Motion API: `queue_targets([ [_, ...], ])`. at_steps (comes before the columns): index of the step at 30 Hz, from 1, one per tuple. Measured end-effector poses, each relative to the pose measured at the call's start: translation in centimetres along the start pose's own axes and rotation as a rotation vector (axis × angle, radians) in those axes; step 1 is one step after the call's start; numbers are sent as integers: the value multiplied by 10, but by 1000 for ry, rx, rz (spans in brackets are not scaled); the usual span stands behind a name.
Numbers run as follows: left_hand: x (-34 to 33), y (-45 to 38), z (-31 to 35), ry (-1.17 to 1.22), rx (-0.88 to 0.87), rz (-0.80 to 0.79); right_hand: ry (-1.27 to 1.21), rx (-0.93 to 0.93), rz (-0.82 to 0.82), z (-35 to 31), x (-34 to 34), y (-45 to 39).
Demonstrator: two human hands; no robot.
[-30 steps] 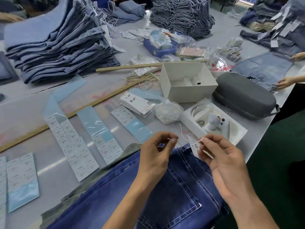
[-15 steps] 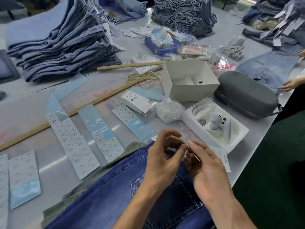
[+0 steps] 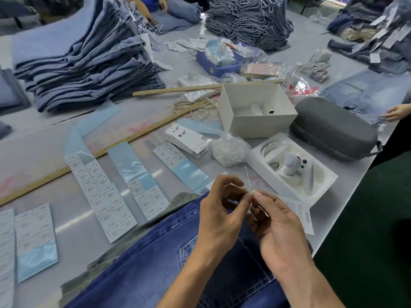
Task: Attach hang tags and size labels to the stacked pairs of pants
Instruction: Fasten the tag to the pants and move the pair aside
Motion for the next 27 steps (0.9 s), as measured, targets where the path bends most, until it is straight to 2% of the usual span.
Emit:
queue_targets([
  [5, 12, -3, -7, -27, 41, -61, 23, 38, -41, 1, 1, 0],
  [9, 10, -2, -8, -173, -43, -140, 24, 51, -39, 3, 0, 4],
  [13, 8, -1, -8, -344, -173, -90, 12, 25, -15, 5, -3, 4],
  [16, 7, 1, -8, -399, -199, -59, 126, 38, -48, 1, -4, 4],
  [19, 15, 2, -18, -255, -68, 8, 360, 149, -67, -4, 2, 4],
  [21, 20, 0, -26, -127, 48, 34, 694, 408, 9, -26, 13, 4],
  [23, 24, -1, -31, -36, 111, 37, 1148, 697, 8, -54, 17, -1],
  [24, 26, -2, -32, -5, 126, 42, 1332, 693, -44, -61, 21, -11],
  [25, 28, -2, -33, 16, 134, 47, 1457, 548, -96, -65, 28, -25],
  [27, 29, -1, -36, 29, 144, 45, 1525, 139, -162, -63, 39, -40],
])
Point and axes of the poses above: each hand's wrist, its own y-axis away from the middle knuckle, its own x-axis out of the back of the hand, z = x × y, the point moved 5 cm from there along -y, towards the middle knuckle, and after that the axes turned 8 degrees about -z, right-handed, at the moved point
